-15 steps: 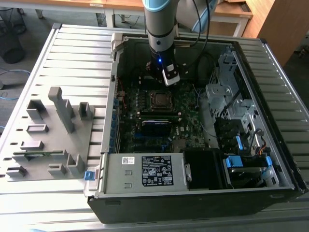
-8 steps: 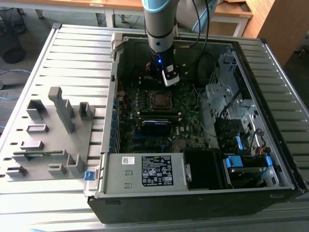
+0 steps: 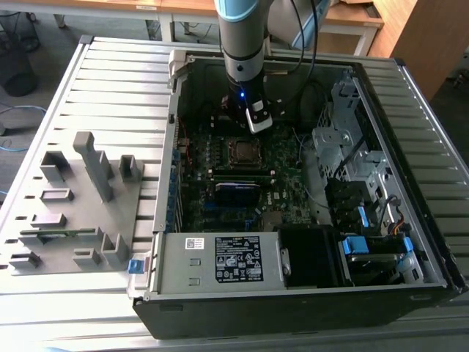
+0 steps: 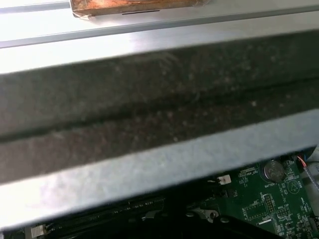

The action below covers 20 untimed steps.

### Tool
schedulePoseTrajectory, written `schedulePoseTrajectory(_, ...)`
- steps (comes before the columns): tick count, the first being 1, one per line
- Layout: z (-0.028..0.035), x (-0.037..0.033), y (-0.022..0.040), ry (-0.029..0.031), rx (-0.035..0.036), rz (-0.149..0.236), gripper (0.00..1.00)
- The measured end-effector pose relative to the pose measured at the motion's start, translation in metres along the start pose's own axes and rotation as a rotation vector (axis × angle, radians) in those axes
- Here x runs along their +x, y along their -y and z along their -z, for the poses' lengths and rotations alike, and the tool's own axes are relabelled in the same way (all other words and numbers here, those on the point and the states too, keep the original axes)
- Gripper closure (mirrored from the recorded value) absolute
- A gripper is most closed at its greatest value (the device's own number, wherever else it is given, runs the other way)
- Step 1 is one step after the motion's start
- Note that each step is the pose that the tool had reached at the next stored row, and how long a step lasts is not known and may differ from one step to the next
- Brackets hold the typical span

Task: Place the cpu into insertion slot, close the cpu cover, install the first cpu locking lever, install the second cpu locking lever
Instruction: 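Install the first cpu locking lever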

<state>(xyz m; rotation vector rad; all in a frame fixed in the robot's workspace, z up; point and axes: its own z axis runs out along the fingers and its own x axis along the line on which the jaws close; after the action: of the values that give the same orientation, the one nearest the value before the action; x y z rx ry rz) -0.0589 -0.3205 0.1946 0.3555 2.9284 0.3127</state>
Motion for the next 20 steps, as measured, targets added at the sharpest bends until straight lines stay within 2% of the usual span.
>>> schedulePoseTrajectory(10, -0.0020, -0.0008, 0.0049, 0.0008, -0.0007, 0.000, 0.90)
schedulePoseTrajectory(20, -0.0020, -0.0017, 0.0049, 0.0003, -0.0015, 0.000, 0.90)
